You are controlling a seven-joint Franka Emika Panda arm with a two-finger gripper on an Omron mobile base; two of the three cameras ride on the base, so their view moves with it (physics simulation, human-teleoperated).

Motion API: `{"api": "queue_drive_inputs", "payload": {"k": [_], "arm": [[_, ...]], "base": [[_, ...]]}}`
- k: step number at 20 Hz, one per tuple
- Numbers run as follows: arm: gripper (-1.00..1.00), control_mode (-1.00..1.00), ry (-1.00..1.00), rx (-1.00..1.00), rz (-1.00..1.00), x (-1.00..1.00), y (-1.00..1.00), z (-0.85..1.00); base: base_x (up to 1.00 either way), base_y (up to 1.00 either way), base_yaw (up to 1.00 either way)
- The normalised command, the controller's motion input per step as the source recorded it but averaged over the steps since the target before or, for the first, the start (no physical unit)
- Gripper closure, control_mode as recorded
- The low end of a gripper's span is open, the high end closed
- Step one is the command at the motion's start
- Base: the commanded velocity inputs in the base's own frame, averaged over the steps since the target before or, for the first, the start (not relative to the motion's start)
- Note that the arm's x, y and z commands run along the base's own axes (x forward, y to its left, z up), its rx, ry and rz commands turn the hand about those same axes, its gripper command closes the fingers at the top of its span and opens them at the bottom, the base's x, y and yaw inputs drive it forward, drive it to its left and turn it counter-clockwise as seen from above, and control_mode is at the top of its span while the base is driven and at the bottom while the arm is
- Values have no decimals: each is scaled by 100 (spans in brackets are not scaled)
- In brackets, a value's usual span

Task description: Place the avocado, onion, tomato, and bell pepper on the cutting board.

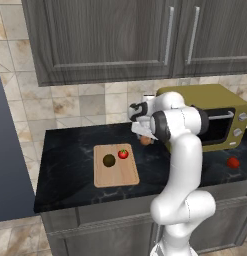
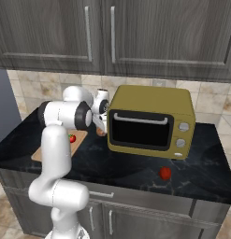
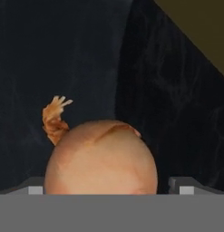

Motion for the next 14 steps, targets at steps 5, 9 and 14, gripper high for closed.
{"api": "queue_drive_inputs", "payload": {"k": [5, 9, 14], "arm": [[100, -100, 0, 0, -8, -16, 0, -15], [100, -100, 0, 0, -8, -25, 0, -4], [100, -100, -5, 0, -2, -51, 11, 9]], "base": [[0, 0, 0], [0, 0, 0], [0, 0, 0]]}}
